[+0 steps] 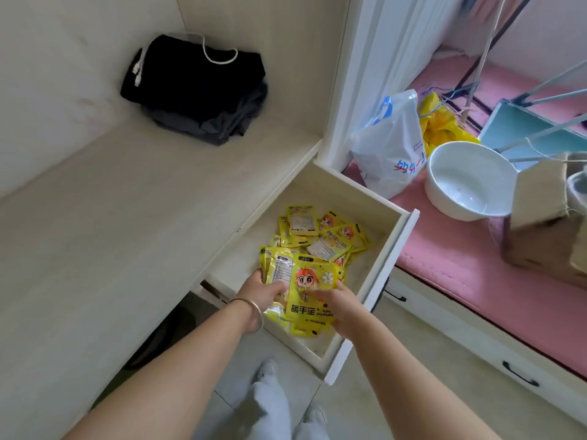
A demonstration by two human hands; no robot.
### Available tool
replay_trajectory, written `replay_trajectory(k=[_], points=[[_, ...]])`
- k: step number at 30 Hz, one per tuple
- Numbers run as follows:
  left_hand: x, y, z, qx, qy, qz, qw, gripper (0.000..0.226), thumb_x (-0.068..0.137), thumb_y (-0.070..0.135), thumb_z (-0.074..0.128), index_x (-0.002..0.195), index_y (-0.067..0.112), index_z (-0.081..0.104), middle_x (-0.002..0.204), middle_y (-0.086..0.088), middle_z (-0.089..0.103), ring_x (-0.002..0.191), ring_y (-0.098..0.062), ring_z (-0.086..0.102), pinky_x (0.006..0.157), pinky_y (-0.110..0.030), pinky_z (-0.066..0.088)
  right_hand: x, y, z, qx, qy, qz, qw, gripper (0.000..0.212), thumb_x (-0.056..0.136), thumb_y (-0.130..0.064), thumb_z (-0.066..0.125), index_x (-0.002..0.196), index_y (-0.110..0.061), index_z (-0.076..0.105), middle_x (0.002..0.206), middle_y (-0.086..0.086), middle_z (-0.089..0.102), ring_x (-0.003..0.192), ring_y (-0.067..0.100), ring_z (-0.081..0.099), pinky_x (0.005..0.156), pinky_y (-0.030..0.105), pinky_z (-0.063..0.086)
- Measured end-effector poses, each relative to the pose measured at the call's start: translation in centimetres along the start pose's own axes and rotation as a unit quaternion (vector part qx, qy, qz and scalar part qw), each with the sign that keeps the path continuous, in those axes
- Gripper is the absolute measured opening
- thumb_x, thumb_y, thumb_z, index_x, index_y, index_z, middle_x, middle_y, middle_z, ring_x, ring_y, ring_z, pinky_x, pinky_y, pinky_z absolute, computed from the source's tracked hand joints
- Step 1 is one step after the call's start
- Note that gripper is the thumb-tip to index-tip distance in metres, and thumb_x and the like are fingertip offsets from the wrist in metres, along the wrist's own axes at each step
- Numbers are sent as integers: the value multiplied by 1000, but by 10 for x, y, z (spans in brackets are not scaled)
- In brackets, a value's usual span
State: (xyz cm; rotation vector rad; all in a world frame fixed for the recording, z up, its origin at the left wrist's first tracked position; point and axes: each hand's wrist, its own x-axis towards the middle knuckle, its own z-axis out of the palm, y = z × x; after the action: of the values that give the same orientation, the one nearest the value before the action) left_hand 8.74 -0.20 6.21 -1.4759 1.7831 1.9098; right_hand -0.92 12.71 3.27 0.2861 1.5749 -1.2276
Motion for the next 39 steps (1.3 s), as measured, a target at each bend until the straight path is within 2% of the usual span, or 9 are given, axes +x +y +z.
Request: replay_trajectory(k=[6,13,17,20,24,28,31,34,39], points=[[74,-8,-2,69,19,-67,995,55,73,23,67,124,12,48,114,-9,65,93,-26,68,95,-42,51,47,1,-1,-34,88,23,995,72,81,-16,70,144,-17,35,138,7,54,121,28,55,104,44,44],[130,-22,-6,112,43,-107,987,55,79,14,64,130,15,41,119,-8,63,101,-30,65,95,-40,51,87,19,9,-116,141,65,981,71,84,-21,70,145,-15,35,136,6,55,110,22,58,79,30,46],[143,-31,-7,144,24,-129,981,57,84,9,63,135,14,37,123,-10,61,103,-30,63,86,-34,50,98,29,19,-148,148,94,973,76,86,-21,68,149,-14,27,144,8,46,117,26,57,87,34,50],[147,-33,-9,176,44,-126,975,69,81,12,67,140,18,33,133,-11,51,115,-31,57,98,-38,47,96,30,22,-182,171,86,964,80,87,-24,66,151,-14,19,148,8,42,114,26,57,86,35,52],[136,-24,-11,248,59,-116,960,82,78,21,69,146,24,23,146,-12,30,131,-33,39,110,-42,36,86,25,25,-229,248,28,941,70,88,-22,65,147,-13,28,147,7,40,128,27,49,103,42,45],[117,-2,-8,246,80,-68,964,73,80,25,63,144,25,30,149,-8,25,134,-31,35,111,-41,34,68,6,31,-321,279,-42,904,56,88,-18,56,141,-15,37,142,4,41,134,23,36,108,39,39],[91,13,-7,173,67,-13,983,59,83,22,61,138,21,40,142,-6,40,126,-26,47,106,-38,40,50,-10,39,-345,235,-90,904,51,88,-18,53,137,-18,42,139,1,46,132,20,37,104,39,42],[60,16,-9,103,75,24,992,40,85,17,58,125,19,54,113,1,63,108,-21,61,95,-33,49,29,-22,48,-356,203,-135,902,45,88,-18,52,133,-18,46,132,0,52,119,20,49,96,36,45],[-12,6,-29,17,174,100,980,23,87,13,58,109,16,65,92,3,62,90,-13,60,77,-21,46,-26,-30,71,-369,101,-218,898,35,86,-17,48,120,-20,56,110,-1,67,90,26,66,77,37,55]])
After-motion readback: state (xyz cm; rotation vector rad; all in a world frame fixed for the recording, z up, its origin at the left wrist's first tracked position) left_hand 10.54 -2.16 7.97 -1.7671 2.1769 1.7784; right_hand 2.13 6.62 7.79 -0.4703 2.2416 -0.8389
